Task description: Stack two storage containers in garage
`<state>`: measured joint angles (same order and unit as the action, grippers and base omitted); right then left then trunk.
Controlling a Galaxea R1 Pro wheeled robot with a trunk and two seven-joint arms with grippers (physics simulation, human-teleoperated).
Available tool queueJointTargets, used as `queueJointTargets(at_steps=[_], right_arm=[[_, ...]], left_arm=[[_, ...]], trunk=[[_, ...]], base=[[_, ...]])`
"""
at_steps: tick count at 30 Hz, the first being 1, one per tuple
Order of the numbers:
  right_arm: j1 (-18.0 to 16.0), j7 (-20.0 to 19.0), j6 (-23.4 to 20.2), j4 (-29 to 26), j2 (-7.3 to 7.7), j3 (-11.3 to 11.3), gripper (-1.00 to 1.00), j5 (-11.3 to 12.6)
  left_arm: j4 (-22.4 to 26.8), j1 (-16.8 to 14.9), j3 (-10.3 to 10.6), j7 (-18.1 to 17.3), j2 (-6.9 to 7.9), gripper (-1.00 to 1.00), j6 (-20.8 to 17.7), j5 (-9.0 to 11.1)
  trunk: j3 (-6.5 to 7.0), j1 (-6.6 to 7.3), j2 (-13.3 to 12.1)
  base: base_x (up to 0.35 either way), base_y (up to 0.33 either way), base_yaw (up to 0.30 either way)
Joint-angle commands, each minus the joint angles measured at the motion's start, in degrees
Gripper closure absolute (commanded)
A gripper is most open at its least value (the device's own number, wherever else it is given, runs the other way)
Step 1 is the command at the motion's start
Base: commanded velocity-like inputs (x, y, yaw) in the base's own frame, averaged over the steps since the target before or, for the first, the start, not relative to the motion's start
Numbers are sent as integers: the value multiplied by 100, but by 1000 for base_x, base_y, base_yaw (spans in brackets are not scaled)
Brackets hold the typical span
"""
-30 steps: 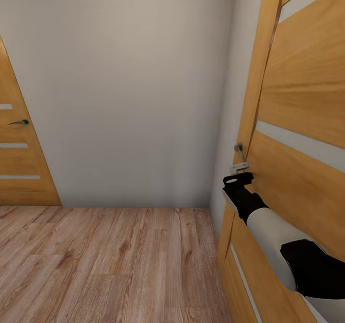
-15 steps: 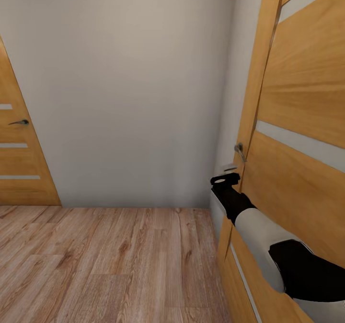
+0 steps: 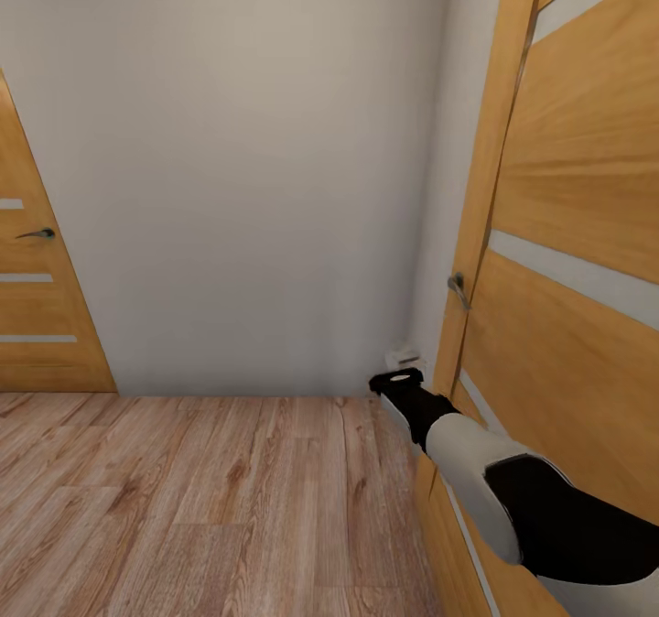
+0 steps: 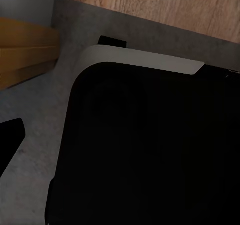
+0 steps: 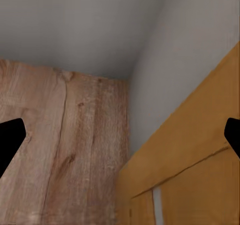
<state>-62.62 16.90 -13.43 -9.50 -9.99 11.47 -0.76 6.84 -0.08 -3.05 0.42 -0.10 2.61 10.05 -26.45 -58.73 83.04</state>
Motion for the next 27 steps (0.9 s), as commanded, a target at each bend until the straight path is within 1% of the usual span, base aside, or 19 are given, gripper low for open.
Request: queueJointTargets(at_steps=[1, 2, 3, 5, 6, 7, 8, 9, 11, 12, 14, 17, 19, 21, 22, 24, 25, 27], right_arm=[[8, -222, 181, 398, 0, 42, -100, 197], [2, -340, 283, 558, 0, 40, -100, 289], [12, -566, 442, 773, 5, 35, -100, 442], [33, -849, 594, 943, 33, 33, -100, 587], [114, -976, 663, 1012, 76, 32, -100, 642], [186, -1024, 688, 1036, 108, 32, -100, 659], [402, -1093, 726, 1072, 183, 32, -100, 681], [539, -1117, 741, 1084, 223, 32, -100, 685], [1155, -1205, 774, 1114, 359, 36, -100, 693], [1308, -1233, 778, 1118, 380, 36, -100, 696], [1798, -1375, 785, 1127, 434, 38, -100, 701], [2092, -1594, 768, 1132, 492, 41, -100, 709], [2214, -1712, 785, 1133, 512, 43, -100, 713], [2449, -1799, 837, 1134, 532, 42, -100, 719], [2653, -1839, 905, 1134, 560, 41, -100, 728], [2859, -1864, 981, 1134, 587, 42, -100, 729], [3195, -1891, 1085, 1134, 619, 45, -100, 722], [3311, -1898, 1111, 1134, 630, 43, -100, 721]], left_arm=[[1, -1, -28, 2, -2, -100, 11, 13], [1, -1, -27, 2, -1, -100, 11, 13], [1, -1, -28, 2, -3, -100, 11, 14], [1, -1, -28, 2, -5, -100, 11, 14], [1, -1, -29, 2, -4, -100, 11, 14], [1, -1, -29, 2, -3, -100, 11, 14], [1, -1, -29, 2, -1, -100, 11, 14], [1, -1, -29, 2, -1, -100, 11, 14], [1, -1, -27, 2, -4, -100, 11, 14], [1, -1, -27, 2, -4, -100, 11, 14], [1, -1, -28, 2, -6, -100, 11, 11], [1, -1, -23, 2, -7, -100, 11, 7], [1, -1, -22, 2, -7, -100, 11, 7], [1, -1, -21, 2, -7, -100, 11, 6], [1, -1, -21, 2, -7, -100, 11, 6], [1, -1, -21, 2, -7, -100, 11, 6], [1, -1, -19, 2, -7, -100, 11, 6], [1, -1, -20, 2, -7, -100, 11, 6]], trunk=[[-5, 1, 4], [-5, 1, 4], [-5, 1, 4], [-5, 1, 4], [-5, 1, 4], [-5, 1, 4], [-5, 1, 4], [-5, 1, 4], [-5, 1, 4], [-5, 1, 4], [-5, 1, 4], [-5, 1, 4], [-5, 1, 4], [-5, 1, 4], [-5, 1, 4], [-5, 1, 4], [-5, 1, 4], [-5, 1, 4]], base=[[0, 0, 0], [0, 0, 0], [0, 0, 0], [0, 0, 0], [0, 0, 0], [0, 0, 0], [0, 0, 0], [0, 0, 0], [0, 0, 0], [0, 0, 0], [0, 0, 0], [0, 0, 0], [0, 0, 0], [0, 0, 0], [0, 0, 0], [0, 0, 0], [0, 0, 0], [0, 0, 0]])
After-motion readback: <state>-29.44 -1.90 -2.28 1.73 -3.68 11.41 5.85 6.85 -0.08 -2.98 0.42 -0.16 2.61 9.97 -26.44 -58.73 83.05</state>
